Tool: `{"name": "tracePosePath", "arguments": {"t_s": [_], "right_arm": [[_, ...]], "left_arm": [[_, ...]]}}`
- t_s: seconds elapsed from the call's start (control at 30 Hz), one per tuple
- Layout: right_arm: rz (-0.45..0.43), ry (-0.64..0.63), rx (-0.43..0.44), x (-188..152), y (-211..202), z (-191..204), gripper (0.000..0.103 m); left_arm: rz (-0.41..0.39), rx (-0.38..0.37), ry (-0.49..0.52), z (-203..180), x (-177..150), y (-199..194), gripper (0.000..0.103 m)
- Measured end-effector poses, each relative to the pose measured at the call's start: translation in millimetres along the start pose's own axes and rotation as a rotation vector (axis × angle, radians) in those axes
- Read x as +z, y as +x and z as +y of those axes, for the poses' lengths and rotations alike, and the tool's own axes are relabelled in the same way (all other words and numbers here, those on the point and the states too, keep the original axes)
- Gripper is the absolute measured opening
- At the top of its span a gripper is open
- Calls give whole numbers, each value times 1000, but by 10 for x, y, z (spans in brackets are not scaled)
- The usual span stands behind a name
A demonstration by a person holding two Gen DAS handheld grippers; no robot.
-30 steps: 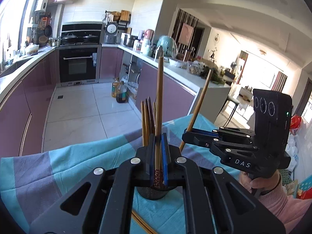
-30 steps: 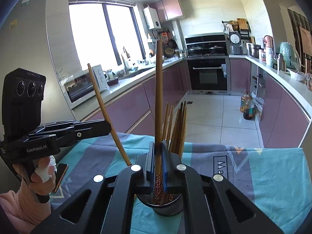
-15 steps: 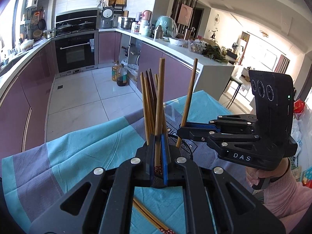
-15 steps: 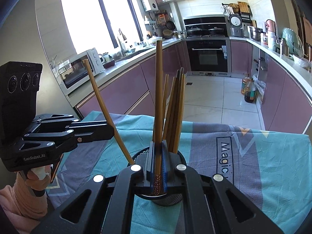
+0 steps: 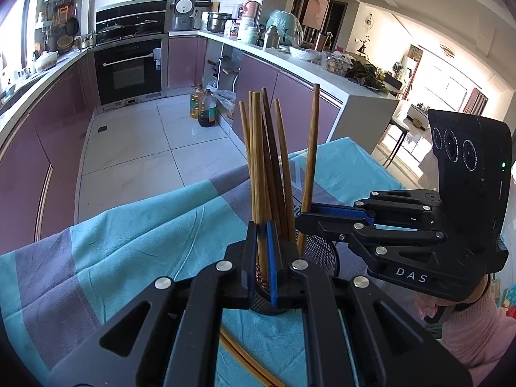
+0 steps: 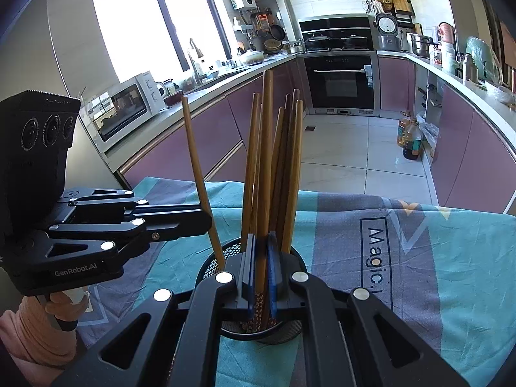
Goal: Organize utensils
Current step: 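Open both grippers and withdraw them from the cup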
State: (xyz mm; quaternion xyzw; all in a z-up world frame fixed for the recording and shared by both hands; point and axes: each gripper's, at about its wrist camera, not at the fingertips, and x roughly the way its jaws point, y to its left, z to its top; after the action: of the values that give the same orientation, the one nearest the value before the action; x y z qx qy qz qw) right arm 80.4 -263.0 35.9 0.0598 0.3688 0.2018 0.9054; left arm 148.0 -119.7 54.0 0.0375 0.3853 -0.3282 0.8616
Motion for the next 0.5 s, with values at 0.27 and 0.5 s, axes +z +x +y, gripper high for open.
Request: {"name": "tracePosePath", "arguments": {"t_s": [0.27,0.5], "right_arm": [[-4,19,-2,-4,2,-17,8],[-35,29,8,-49,-100,-24,12]], "left_arm": [[-2,-16,-20,35,-43,7,7],[-98,28,-33,68,-207,-272,15]]}}
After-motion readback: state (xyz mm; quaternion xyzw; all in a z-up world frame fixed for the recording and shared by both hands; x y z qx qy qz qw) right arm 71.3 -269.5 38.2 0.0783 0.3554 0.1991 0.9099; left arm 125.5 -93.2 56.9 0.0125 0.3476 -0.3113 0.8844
